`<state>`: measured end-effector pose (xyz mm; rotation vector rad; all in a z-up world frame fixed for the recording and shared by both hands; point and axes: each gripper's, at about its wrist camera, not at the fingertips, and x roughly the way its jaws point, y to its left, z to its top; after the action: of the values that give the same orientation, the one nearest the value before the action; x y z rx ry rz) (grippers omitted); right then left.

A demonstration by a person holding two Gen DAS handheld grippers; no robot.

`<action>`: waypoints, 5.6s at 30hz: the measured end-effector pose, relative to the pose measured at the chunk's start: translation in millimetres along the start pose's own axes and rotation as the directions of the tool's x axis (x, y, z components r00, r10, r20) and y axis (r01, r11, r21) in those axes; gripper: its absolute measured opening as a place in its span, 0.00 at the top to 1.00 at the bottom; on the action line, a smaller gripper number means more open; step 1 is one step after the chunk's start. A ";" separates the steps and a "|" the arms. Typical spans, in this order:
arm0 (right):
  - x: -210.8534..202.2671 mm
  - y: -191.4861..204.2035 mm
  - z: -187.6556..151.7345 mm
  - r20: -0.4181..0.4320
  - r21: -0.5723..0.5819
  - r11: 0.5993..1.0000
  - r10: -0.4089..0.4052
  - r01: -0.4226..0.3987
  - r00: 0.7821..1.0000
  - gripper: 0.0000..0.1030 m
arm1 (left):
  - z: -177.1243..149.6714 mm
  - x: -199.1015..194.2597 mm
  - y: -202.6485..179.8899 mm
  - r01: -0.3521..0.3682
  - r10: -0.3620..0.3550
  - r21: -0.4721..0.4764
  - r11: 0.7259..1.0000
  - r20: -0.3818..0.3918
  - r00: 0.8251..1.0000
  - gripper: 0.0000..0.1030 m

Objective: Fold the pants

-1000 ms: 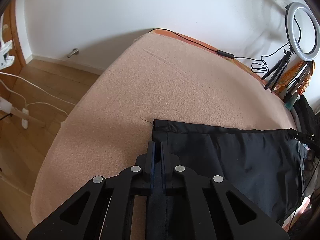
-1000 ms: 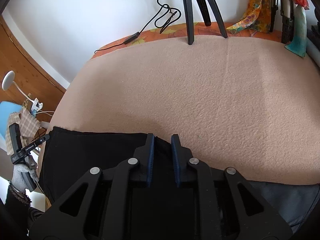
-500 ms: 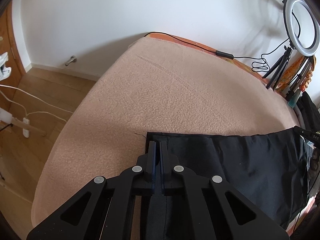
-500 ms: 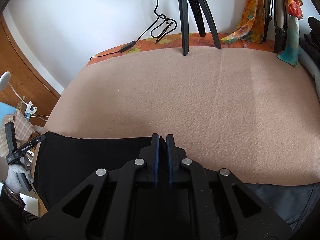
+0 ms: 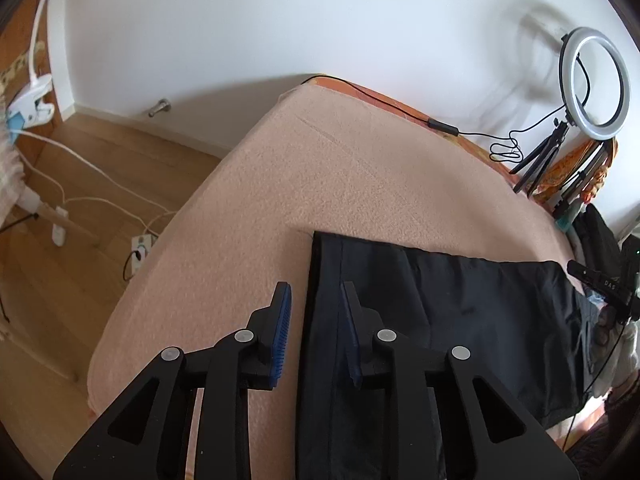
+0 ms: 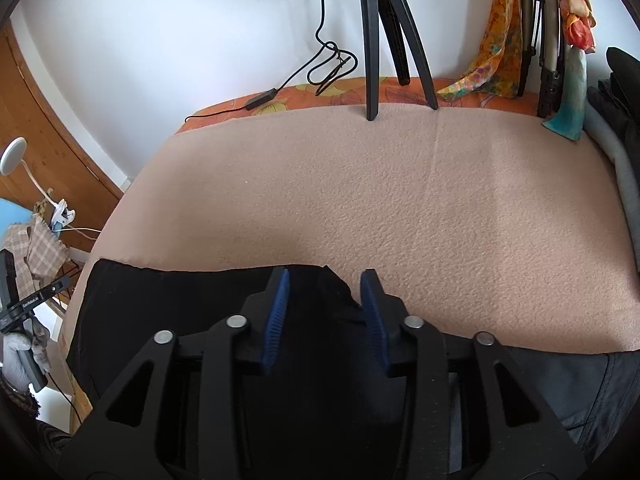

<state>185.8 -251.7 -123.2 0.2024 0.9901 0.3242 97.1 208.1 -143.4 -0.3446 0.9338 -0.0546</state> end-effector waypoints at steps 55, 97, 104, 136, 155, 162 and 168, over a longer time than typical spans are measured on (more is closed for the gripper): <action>-55.2 91.3 -64.3 -0.068 -0.142 0.948 0.279 -0.286 0.958 0.55 | -91.9 -19.7 4.8 0.377 -0.404 -0.367 0.851 0.003 0.915 0.61; 24.9 346.6 -168.2 -0.287 -0.790 0.517 0.163 -0.330 0.944 0.55 | -107.7 -54.5 40.5 0.327 -0.311 -0.462 0.824 0.114 0.944 0.59; 36.3 359.6 -184.2 -0.203 -0.904 0.382 0.012 -0.192 0.979 0.77 | -109.0 -54.9 44.2 0.365 -0.352 -0.484 0.796 0.121 0.928 0.59; 10.6 293.2 -133.5 -0.329 -0.524 0.723 0.317 -0.451 0.890 0.55 | -100.2 -4.6 5.6 0.262 -0.233 -0.500 0.826 0.121 0.965 0.88; 13.6 193.5 -28.9 -0.268 -0.062 0.840 0.507 -0.539 0.819 0.30 | -78.3 -5.8 -97.8 0.309 -0.300 -0.068 0.949 0.119 0.947 0.95; 72.1 193.0 -24.4 -0.344 0.070 0.857 0.501 -0.510 0.794 0.29 | -83.8 1.5 -106.5 0.326 -0.321 -0.055 0.944 0.079 0.944 0.95; 97.3 187.8 -29.8 -0.335 0.135 0.867 0.496 -0.480 0.801 0.66 | -82.9 4.7 -115.3 0.351 -0.349 -0.049 0.935 0.049 0.936 0.95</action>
<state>176.9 -40.9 -156.9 0.4548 1.3049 0.8403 45.8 76.2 -156.0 -0.5611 0.8266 -0.3482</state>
